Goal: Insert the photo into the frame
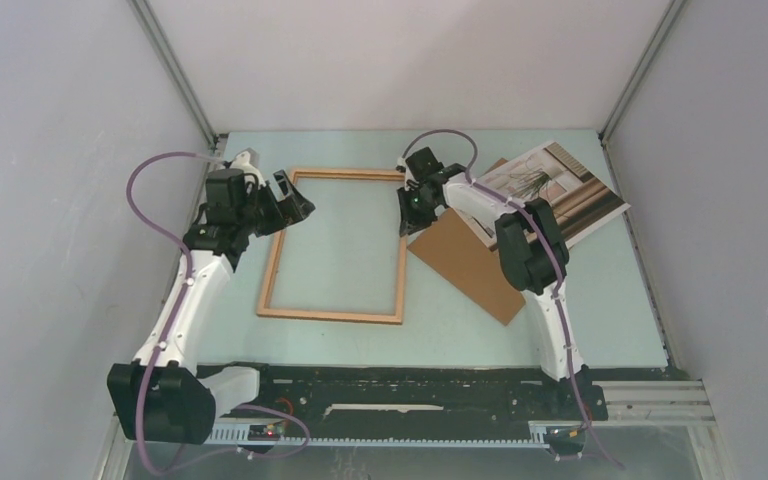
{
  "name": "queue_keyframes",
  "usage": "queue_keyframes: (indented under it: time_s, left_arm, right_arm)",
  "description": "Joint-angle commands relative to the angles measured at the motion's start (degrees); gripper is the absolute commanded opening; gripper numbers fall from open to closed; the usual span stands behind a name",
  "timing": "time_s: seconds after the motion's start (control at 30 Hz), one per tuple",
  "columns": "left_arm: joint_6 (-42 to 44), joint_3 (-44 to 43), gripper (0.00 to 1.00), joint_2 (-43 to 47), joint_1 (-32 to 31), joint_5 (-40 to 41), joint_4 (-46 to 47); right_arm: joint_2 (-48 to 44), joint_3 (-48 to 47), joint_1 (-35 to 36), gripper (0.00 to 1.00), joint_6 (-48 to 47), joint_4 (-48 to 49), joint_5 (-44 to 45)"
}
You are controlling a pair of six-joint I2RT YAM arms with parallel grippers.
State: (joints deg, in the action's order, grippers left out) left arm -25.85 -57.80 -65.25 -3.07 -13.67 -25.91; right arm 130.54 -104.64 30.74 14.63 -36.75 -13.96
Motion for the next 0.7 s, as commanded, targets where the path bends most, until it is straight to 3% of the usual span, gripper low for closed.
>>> queue_keyframes:
  time_s: [0.0, 0.2, 0.4, 0.57, 0.6, 0.67]
  left_arm:
    - [1.6, -1.4, 0.91, -1.3, 0.5, 1.0, 0.8]
    - [1.3, -0.4, 0.92, -3.6, 0.6, 1.7, 1.4]
    - [-0.5, 0.5, 0.94, -7.7, 0.8, 0.2, -0.1]
    - [-5.4, 9.8, 0.98, -0.5, 2.8, 0.2, 2.5]
    - [-6.5, 12.3, 0.98, 0.5, 4.6, -0.9, 3.4]
    - [-7.5, 16.9, 0.99, 1.6, 5.3, -1.8, 5.9]
  right_arm:
    - [0.6, 0.9, -0.7, 0.00, -15.3, -9.3, 8.8]
    - [1.8, -1.5, -1.2, 0.00, -24.6, -9.6, 16.0]
    - [0.5, -1.5, -1.6, 0.00, -32.0, -6.2, 14.6]
    - [0.8, -3.1, -2.2, 0.00, -34.7, -4.7, 12.2]
    - [1.2, -4.3, -2.2, 0.01, -33.9, -5.1, 12.7]
    - [2.4, -7.7, -2.1, 0.21, -30.9, -7.6, 13.3]
